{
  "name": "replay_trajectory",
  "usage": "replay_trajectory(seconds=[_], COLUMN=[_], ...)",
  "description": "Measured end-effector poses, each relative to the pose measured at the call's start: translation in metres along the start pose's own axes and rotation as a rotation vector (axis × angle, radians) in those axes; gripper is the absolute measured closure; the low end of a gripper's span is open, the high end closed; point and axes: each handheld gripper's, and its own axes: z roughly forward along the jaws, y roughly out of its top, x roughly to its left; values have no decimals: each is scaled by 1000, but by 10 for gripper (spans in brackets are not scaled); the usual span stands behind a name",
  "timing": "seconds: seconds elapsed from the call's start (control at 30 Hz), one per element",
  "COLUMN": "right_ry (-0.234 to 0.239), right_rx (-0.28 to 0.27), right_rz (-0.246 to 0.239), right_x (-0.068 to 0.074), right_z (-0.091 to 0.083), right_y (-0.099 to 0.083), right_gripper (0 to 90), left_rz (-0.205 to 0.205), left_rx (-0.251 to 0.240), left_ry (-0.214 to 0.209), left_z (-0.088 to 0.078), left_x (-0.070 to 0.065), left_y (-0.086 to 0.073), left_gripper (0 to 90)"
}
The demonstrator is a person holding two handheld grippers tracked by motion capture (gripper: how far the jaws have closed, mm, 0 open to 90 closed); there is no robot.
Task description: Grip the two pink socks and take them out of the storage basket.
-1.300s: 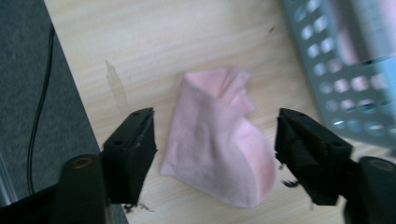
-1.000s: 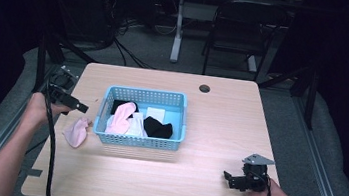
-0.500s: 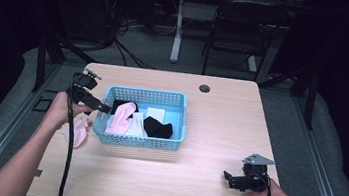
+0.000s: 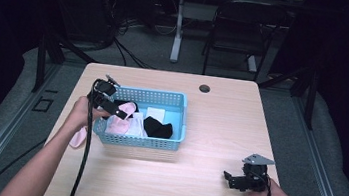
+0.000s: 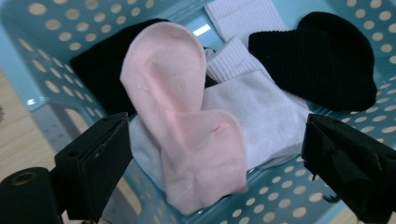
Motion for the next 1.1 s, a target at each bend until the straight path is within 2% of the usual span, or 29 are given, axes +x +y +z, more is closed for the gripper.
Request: replay_trajectory(seconds=[0.1,0.27,0.37,0.5,0.67,0.83,0.93,1.0,1.1], right_ry=[0,2,2,1,3,0,-3,0,0], right_rx=[0,-2,-2,-2,-2,0,-2,-1,0], right_rz=[1,3,3,3,1,-1,1,0,0], right_x=[0,0,0,0,0,0,0,0,0], right_z=[0,0,0,0,0,0,0,0,0], right_y=[0,0,0,0,0,0,0,0,0], right_gripper=[0,0,0,0,0,0,0,0,0], left_rz=[-10,-15,-42,-69,-68,-76,-85,-84,-101], left_rx=[21,58,63,77,102,117,124,125,128], left_ry=[1,40,46,56,70,73,90,129,133], left_z=[10,20,26,28,29,34,36,37,37], left_x=[0,3,7,11,11,9,8,9,11], left_y=[0,0,-3,-4,-4,-3,-3,-3,-4], left_gripper=[136,198,249,344,440,505,533,549,546])
